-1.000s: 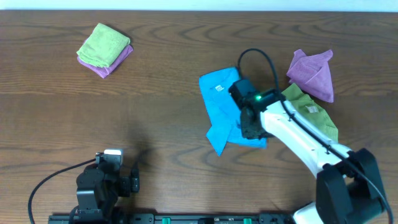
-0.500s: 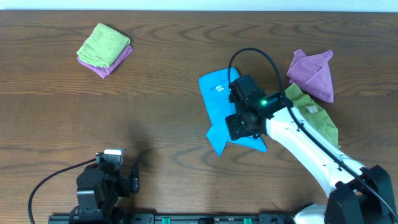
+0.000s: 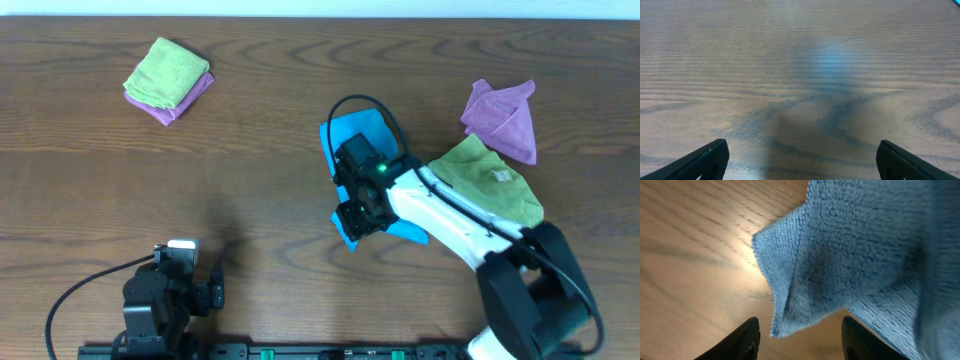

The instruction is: Fold the cloth

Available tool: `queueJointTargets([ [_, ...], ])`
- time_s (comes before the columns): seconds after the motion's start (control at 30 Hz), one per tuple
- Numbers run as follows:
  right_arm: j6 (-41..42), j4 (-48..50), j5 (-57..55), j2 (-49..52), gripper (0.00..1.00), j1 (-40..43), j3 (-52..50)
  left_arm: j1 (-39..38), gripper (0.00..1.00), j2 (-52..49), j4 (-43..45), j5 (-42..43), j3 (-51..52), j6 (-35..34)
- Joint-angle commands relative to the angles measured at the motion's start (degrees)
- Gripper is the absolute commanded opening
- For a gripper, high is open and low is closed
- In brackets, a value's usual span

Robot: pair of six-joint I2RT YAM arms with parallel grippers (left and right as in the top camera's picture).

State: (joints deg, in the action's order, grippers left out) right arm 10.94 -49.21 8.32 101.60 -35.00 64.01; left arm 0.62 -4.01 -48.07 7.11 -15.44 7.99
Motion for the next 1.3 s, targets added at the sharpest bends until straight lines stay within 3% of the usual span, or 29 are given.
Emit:
queueJointTargets([
  [0.0,1.81,0.46,-1.07,0.74,0.53,-0.5,-0.13,-0.24,0.95,0.17,-0.07,0.0,0.63,1.18],
  [0.53,2.34,3.17,-2.49,3.52,0.51,-1.09,-0.48,-0.24,0.95,0.17,-0.09,-0.02,0.63,1.18],
  [0.67,2.34,3.58,-2.54,4.07,0.38,-1.07,-0.48,-0.24,0.95,0.17,-0.09,0.0,0.63,1.2],
  [0.87,2.34,4.48,-2.49,4.0,0.02,-1.09,-0.28,-0.24,0.95,0.17,-0.09,0.0,0.63,1.18],
  [1.27,2.27,5.6,-2.43,-1.9,0.01,-4.11,7.28,-0.24,0.95,0.17,-0.07,-0.02,0.63,1.2],
])
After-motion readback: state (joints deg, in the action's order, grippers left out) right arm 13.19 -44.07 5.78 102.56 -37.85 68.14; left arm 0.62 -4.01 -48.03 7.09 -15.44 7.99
